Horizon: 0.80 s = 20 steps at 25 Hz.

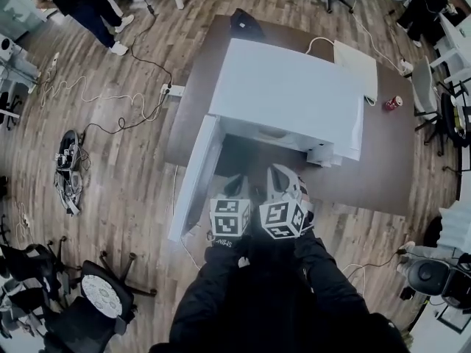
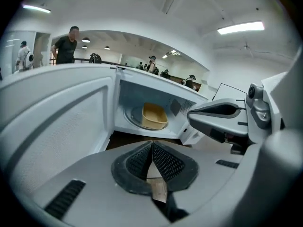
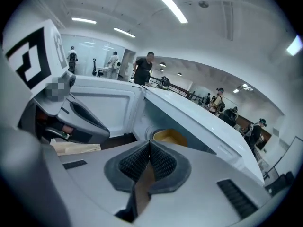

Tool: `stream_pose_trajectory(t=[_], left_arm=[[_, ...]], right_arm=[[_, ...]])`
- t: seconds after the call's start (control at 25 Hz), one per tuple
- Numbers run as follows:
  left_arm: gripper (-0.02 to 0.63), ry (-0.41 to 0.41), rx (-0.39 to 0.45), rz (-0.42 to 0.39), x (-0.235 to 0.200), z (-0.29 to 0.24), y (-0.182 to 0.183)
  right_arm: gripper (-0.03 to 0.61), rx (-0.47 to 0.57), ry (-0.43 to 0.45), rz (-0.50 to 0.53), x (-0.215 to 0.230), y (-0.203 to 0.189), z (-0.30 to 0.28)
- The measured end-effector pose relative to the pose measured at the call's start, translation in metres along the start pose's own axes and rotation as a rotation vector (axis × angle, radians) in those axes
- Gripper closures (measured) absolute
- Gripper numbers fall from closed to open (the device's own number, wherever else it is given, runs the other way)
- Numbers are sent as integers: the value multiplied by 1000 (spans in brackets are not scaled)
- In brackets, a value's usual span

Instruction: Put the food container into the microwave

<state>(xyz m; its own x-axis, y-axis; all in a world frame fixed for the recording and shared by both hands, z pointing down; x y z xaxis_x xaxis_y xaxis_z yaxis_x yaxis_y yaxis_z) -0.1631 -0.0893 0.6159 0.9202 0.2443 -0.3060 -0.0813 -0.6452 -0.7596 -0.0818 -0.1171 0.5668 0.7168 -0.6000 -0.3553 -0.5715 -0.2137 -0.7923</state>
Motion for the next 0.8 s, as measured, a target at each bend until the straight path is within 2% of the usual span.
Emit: stream_pose_trajectory(t=[0.12, 0.36, 0.8], left_arm=[[580, -24, 37, -32, 15, 28, 7], [580, -63, 141, -66, 46, 84, 37], [580, -68, 299, -143, 89, 151, 87]], right_arm=[[555, 23, -39, -94, -7, 11, 34], [555, 98, -83, -181, -24, 45, 96], [555, 257, -143, -272, -2, 96, 172]])
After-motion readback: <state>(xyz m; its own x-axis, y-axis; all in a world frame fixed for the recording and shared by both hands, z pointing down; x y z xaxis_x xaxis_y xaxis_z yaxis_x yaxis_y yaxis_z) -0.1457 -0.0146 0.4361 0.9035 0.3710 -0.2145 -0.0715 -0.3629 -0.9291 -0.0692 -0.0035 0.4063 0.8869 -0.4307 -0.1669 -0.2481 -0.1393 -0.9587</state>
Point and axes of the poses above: the fingertips, and each gripper's own axes: z backward along the fingers, x to its right, y out of its top, the point moved 2 cm from there along z, backward along the fingers, and after that the axes turned 5 degrees about x, right-handed, at the moved point
